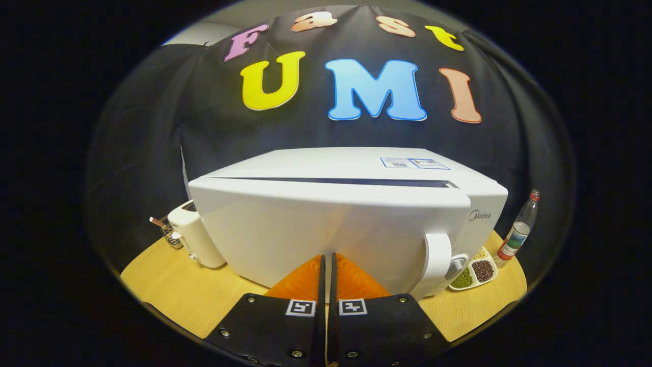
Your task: Open the microwave, put the food inside, and close the microwave door.
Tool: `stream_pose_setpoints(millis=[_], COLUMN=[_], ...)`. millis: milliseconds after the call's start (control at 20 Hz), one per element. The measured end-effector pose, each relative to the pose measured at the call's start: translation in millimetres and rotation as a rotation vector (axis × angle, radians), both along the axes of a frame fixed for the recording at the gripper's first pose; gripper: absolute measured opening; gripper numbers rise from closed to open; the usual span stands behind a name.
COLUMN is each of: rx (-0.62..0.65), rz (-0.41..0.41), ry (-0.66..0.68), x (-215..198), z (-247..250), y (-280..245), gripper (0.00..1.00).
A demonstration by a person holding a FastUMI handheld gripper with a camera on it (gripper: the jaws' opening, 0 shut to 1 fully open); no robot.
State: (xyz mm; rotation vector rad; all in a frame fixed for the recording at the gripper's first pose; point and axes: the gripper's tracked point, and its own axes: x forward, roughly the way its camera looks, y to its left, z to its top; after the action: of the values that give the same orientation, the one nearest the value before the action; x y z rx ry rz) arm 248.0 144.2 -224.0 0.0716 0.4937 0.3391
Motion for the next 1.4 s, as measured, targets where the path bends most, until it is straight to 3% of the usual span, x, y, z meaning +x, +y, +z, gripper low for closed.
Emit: stream_pose_setpoints(millis=[100,250,450,550,600,650,700,750,1050,1400], rx=[0.005,-0.085,-0.066,-0.036,-0.024,-0.02,-0.022,-0.024,0.003,0.067], rz=[0.013,0.006,-0.002,0.017,0.023,0.023,0.02,0.019,0.019,-0.056], ry=[0.003,-0.052,-0.046,-0.1,-0.129,-0.159,-0.184,-0.202,-0.29,-0.337], x=[-1,9,-2,-14,-24,-33,-43,-53,-122,-179], z=[-2,-2,7,30,45,55,65,74,126,170], y=[5,3,5,4,-3,-7,-12,-16,-30,-60], gripper=[0.02,0.02,0.03,0.1,0.4,0.59,0.89,1.0,0.97,0.97])
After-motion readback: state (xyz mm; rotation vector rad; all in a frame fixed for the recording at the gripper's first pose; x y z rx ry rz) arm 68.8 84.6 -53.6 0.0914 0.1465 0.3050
